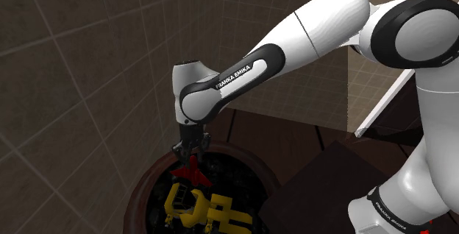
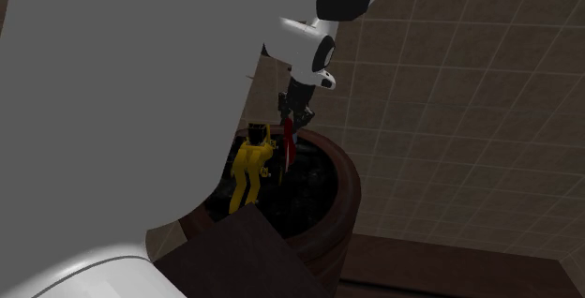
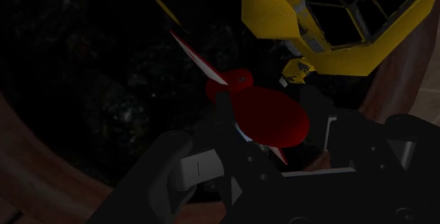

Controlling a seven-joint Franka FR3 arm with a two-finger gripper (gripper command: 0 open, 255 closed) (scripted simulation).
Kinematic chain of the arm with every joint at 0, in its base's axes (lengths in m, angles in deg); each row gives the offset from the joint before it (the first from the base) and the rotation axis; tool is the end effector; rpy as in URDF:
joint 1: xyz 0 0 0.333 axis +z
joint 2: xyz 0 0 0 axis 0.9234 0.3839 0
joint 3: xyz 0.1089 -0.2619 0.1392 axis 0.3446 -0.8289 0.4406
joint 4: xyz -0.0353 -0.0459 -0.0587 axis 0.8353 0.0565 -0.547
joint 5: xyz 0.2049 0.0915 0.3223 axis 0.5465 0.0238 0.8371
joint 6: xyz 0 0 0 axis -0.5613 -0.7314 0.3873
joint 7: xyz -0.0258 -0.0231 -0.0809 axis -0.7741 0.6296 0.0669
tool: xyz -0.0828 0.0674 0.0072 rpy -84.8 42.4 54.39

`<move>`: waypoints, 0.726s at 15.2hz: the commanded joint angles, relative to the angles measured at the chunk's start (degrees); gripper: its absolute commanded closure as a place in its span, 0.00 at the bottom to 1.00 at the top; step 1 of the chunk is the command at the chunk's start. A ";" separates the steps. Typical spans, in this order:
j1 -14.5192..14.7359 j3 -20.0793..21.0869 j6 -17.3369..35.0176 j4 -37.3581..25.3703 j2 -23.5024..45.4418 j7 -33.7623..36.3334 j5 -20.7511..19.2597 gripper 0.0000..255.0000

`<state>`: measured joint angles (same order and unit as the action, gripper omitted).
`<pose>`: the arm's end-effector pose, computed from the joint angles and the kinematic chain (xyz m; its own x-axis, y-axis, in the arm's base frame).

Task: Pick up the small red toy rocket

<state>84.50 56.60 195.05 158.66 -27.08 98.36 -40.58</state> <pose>0.5251 0.3682 0.2037 0.9579 0.0744 -0.2772 0.0434 -0.9922 -0.1165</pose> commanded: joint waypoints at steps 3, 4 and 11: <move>0.01 -0.02 0.07 0.01 0.09 -0.01 -0.02 1.00; 0.00 -0.02 0.09 0.06 0.06 -0.01 -0.01 1.00; -0.25 0.28 -1.52 0.01 -1.56 0.12 0.31 1.00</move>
<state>84.37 56.78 193.98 158.56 -28.05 98.49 -40.39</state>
